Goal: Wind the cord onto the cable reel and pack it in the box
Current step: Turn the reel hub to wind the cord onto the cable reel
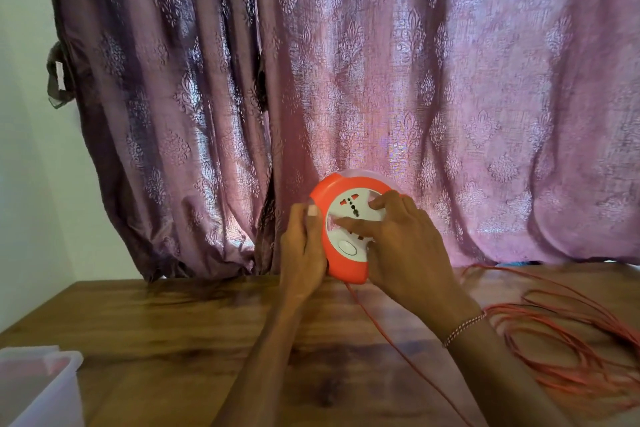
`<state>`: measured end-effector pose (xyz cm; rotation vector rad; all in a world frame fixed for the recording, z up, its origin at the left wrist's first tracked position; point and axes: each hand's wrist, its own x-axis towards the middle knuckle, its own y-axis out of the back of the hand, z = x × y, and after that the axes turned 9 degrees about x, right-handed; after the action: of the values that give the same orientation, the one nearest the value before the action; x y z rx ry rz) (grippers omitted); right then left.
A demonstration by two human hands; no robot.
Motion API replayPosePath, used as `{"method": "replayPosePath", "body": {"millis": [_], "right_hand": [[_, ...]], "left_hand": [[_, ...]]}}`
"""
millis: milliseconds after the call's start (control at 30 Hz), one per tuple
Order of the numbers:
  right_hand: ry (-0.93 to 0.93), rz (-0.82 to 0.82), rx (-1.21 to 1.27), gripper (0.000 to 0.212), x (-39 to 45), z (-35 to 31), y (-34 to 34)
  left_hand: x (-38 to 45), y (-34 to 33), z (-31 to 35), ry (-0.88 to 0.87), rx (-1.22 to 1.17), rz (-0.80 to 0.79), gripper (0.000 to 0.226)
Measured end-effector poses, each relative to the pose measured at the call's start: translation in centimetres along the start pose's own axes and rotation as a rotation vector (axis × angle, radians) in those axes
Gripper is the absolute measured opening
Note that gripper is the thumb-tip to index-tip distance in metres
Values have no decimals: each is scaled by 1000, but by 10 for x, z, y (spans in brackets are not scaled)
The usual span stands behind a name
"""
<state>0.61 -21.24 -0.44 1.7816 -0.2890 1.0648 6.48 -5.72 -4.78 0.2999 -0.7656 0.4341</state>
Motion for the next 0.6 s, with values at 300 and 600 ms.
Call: {"method": "replayPosePath", "body": {"millis": [300, 600], "right_hand": [[-304, 57, 16, 58, 2, -2, -1], [54, -39, 155, 48, 6, 8, 16]], "left_hand": [[-1, -2, 0, -12, 21, 3, 34], [4, 3, -3, 13, -38, 13, 39]]}}
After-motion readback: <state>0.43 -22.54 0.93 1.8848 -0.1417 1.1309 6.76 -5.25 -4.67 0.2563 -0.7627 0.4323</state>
